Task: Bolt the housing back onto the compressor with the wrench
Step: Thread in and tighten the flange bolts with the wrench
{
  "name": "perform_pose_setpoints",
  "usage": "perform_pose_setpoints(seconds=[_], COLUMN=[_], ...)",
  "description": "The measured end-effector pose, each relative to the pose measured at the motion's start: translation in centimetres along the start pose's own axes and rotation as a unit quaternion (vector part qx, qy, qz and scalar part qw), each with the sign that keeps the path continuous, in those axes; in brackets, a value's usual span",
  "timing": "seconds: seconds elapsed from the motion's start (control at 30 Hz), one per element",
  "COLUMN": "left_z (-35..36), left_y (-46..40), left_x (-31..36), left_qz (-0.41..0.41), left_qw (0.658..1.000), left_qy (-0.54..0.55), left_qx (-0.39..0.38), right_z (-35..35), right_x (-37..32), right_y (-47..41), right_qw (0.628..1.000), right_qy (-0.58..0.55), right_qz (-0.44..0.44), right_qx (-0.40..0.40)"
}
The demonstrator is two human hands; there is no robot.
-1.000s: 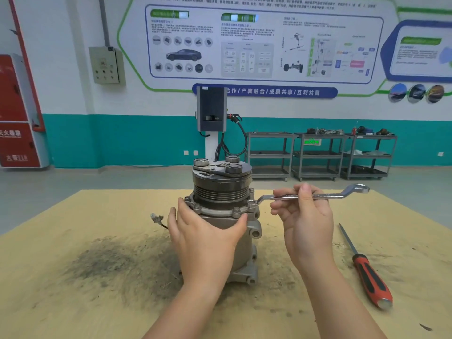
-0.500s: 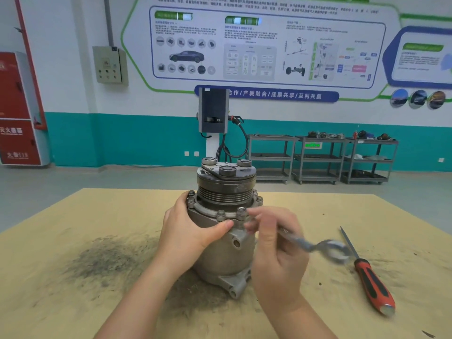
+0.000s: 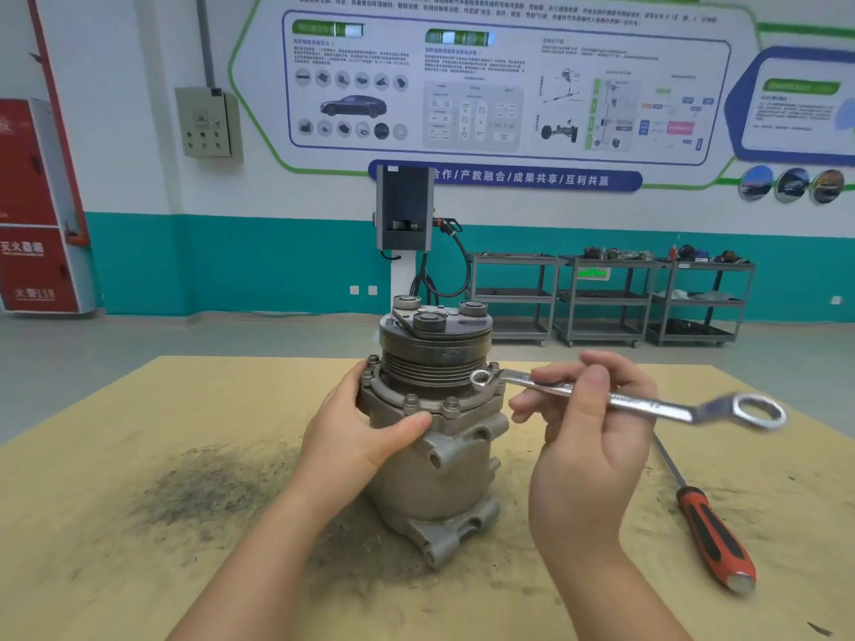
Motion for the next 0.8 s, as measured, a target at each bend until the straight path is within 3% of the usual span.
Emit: perform_pose_setpoints(seconds=[0.07, 0.2, 0.3, 0.47, 0.67, 0.8], left_z=[-0.7, -1.2, -1.0, 1.0, 2.5, 2.5], left_y=[-0.2, 0.3, 1.4, 3.2, 3.5, 3.4], left_x=[0.1, -0.6, -0.1, 1.3, 1.8, 1.2], left_qz=[0.005, 0.011, -0.009, -0.015, -0.01, 0.011], left_qw=[0.998, 0.998, 0.998, 0.995, 0.999, 1.0], left_qy=[0.045, 0.061, 0.067, 0.094, 0.028, 0.012], left_qx=[-0.047, -0.022, 0.004, -0.023, -0.032, -0.01], right_z=[-0.4, -1.4, -2.2, -2.6, -3.1, -3.0], right_x=[0.7, 1.7, 2.3, 2.9, 3.4, 3.5], right_y=[-1.0, -2.6, -3.5, -4.1, -5.1, -5.1], right_qw=[0.994, 0.973, 0.968, 0.96, 0.939, 0.953], right_qy=[-0.041, -0.093, -0.108, -0.118, -0.123, -0.102], right_qz=[0.102, 0.206, 0.222, 0.253, 0.32, 0.282], right_qx=[0.028, 0.048, 0.046, 0.022, -0.018, -0.039])
Point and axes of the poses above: each hand's wrist, its own y-axis away from the middle knuckle, its own z-axis out of the palm, x = y × z, the point moved 1 cm from there along -y, towards the middle knuckle, and after that the axes turned 4 degrees about y, right-handed, at the moved point
